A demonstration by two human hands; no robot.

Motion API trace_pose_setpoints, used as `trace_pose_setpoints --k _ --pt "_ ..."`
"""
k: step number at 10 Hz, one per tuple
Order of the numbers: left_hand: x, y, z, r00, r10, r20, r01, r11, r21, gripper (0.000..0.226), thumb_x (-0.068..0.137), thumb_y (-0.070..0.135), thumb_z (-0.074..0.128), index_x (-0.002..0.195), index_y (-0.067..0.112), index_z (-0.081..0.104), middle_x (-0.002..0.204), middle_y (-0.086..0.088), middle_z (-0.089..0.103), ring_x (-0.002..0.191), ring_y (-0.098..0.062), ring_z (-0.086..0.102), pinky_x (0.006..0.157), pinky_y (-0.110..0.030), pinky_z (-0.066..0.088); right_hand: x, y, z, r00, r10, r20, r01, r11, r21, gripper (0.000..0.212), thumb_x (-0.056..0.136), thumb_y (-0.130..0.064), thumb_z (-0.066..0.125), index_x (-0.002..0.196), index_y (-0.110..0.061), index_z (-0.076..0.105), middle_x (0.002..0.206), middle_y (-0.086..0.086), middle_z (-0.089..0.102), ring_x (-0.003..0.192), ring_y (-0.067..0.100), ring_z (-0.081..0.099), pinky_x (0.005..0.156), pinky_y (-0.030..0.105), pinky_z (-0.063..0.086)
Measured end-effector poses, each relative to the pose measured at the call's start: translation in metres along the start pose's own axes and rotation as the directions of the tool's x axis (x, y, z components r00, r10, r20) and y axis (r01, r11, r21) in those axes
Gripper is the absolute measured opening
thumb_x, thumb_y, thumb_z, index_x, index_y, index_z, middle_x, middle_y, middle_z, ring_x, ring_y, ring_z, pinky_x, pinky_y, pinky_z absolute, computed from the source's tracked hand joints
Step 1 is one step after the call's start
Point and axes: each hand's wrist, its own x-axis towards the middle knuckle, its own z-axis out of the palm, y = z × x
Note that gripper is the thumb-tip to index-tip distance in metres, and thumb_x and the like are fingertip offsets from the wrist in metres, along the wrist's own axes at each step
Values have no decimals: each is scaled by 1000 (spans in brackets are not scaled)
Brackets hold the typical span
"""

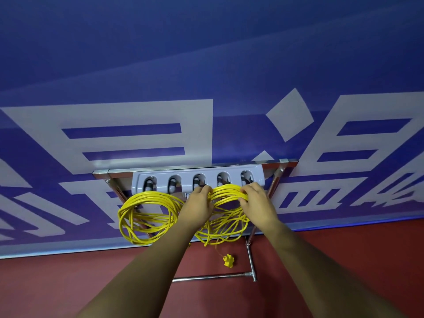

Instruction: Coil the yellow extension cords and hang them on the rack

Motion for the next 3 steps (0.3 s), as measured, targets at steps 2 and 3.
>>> trace_pose_setpoints --k 2,3 --pt "-2 1 -11 1000 -8 -1 8 1000 -3 31 89 25 58 117 15 48 119 -10 52 108 -31 54 80 -42 49 -3 -6 -5 1000 -5 1 5 1000 -4 37 92 -32 58 125 -14 56 122 4 52 114 23 51 96 37 46" --pt "-2 2 -24 1000 -9 -30 9 1000 17 32 89 22 56 119 13 49 118 -11 52 107 -31 53 77 -39 47 -2 -12 -13 1000 -14 -20 14 1000 -1 38 93 -34 56 125 -12 56 123 5 52 116 24 50 98 38 45"
